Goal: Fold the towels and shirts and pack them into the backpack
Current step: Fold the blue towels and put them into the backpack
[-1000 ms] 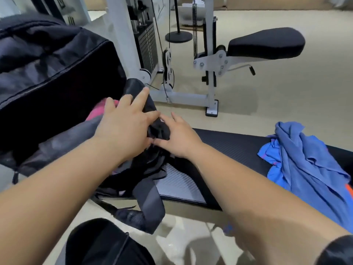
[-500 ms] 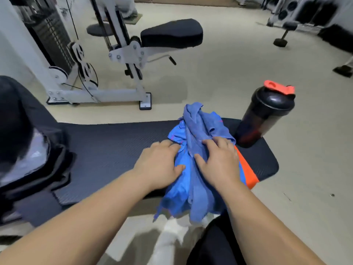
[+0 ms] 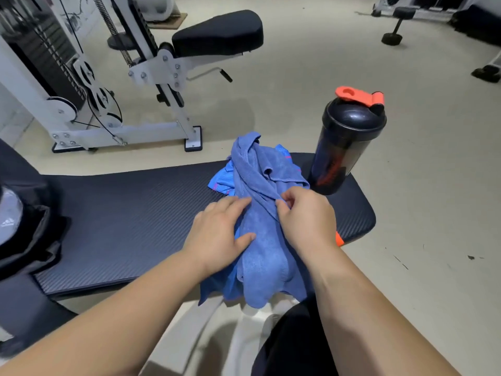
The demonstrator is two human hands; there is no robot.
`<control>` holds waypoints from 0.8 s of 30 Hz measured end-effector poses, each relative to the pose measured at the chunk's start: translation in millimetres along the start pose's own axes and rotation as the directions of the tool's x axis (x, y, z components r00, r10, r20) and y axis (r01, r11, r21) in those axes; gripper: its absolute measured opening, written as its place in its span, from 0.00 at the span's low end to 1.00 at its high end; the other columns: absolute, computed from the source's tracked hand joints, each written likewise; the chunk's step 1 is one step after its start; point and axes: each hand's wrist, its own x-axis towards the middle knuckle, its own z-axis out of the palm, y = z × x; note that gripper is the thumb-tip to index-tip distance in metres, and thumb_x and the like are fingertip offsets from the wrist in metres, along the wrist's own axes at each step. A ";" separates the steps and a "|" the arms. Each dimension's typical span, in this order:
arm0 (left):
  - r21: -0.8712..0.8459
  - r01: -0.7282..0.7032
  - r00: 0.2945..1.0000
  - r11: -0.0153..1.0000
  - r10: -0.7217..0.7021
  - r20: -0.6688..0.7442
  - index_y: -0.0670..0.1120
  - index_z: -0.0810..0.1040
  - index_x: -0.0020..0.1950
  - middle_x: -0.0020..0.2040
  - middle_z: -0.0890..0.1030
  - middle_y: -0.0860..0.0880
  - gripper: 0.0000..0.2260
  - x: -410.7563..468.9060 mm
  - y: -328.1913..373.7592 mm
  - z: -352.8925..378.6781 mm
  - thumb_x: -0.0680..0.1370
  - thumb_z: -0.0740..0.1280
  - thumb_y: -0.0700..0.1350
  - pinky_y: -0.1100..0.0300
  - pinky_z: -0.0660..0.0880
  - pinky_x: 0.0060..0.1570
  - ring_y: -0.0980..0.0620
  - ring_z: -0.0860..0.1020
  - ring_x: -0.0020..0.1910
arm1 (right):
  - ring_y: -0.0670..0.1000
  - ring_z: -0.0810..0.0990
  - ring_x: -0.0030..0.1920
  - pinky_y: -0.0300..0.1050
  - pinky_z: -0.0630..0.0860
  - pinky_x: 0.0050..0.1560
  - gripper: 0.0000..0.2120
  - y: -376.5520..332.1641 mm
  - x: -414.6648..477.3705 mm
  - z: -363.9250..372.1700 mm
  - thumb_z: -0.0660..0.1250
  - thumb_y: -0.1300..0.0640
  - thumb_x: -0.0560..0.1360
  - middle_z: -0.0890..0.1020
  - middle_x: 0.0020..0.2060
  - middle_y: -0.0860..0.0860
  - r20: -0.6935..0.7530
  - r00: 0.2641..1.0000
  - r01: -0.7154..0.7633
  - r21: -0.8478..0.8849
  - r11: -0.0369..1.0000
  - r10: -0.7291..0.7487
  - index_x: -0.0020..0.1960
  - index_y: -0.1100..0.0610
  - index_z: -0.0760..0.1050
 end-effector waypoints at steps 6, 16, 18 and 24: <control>-0.165 -0.261 0.936 0.951 0.208 -0.283 0.47 0.78 0.68 0.69 0.77 0.49 0.20 14.2 22.5 -28.2 0.78 0.63 0.50 0.50 0.70 0.69 0.48 0.74 0.69 | 0.51 0.77 0.40 0.49 0.72 0.42 0.04 -17.6 -22.1 0.8 0.65 0.53 0.80 0.80 0.36 0.44 -0.048 0.955 0.292 0.299 0.909 -0.291 0.50 0.52 0.78; -0.178 -0.249 0.909 0.952 0.167 -0.382 0.46 0.80 0.50 0.43 0.81 0.51 0.06 0.4 27.1 -83.3 0.79 0.64 0.44 0.52 0.74 0.47 0.50 0.76 0.44 | 0.43 0.76 0.36 0.36 0.72 0.40 0.04 -1.9 -41.0 -18.0 0.73 0.56 0.76 0.80 0.34 0.45 0.032 0.964 0.212 0.511 0.833 -0.264 0.44 0.51 0.78; -0.191 -0.244 0.896 0.951 0.145 -0.420 0.46 0.79 0.49 0.41 0.79 0.51 0.04 -9.3 32.6 -104.0 0.79 0.64 0.43 0.56 0.71 0.45 0.51 0.75 0.42 | 0.42 0.75 0.36 0.33 0.70 0.39 0.05 1.9 -42.0 -21.6 0.72 0.58 0.76 0.81 0.34 0.44 0.023 0.962 0.221 0.518 0.826 -0.271 0.43 0.51 0.78; 0.023 -0.114 0.854 0.993 0.110 -0.508 0.47 0.78 0.40 0.33 0.78 0.51 0.06 -45.2 35.8 -157.4 0.71 0.66 0.49 0.55 0.70 0.37 0.49 0.74 0.36 | 0.40 0.74 0.34 0.32 0.67 0.37 0.10 9.4 -41.9 -26.6 0.74 0.56 0.75 0.79 0.32 0.39 0.088 0.960 0.197 0.467 0.862 -0.267 0.39 0.47 0.77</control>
